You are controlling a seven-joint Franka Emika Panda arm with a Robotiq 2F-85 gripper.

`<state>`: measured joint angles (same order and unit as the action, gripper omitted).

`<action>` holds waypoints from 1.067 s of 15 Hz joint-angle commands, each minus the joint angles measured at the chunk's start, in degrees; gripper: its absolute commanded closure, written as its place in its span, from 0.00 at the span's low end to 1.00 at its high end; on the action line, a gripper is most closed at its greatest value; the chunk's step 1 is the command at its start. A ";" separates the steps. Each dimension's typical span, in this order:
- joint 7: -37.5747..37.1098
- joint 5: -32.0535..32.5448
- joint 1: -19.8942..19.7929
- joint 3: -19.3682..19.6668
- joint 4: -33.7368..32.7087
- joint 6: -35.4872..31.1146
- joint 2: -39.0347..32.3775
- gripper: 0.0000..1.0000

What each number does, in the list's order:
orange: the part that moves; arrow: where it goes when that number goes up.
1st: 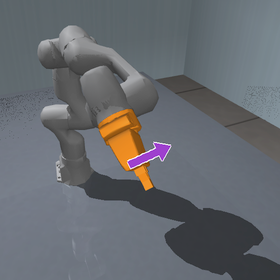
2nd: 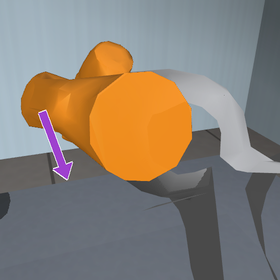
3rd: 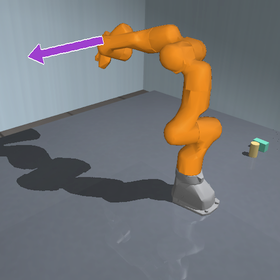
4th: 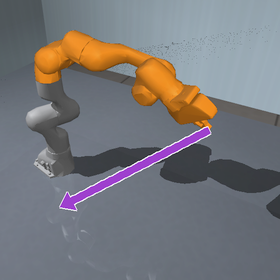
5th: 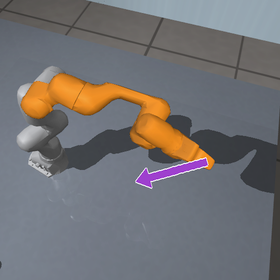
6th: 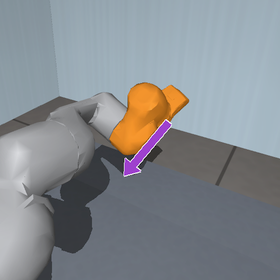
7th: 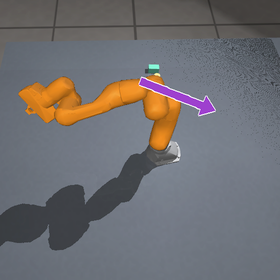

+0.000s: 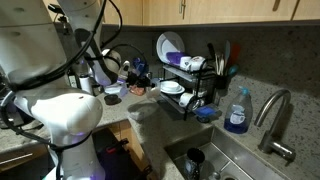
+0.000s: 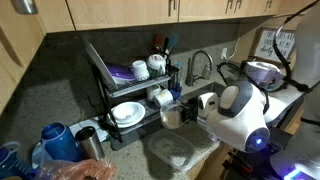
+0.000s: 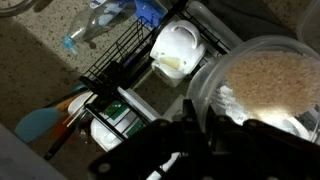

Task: Pour the contents in the clear bowl on the right into the bowl on the left

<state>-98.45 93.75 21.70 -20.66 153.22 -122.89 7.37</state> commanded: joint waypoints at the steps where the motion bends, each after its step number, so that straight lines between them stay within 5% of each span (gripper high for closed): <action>1: -2.29 0.19 1.82 -1.68 0.35 4.00 0.44 0.97; 16: -8.56 2.88 5.42 -5.54 1.80 14.39 -2.11 0.97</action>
<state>-104.86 95.10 26.45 -25.53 154.21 -111.73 5.64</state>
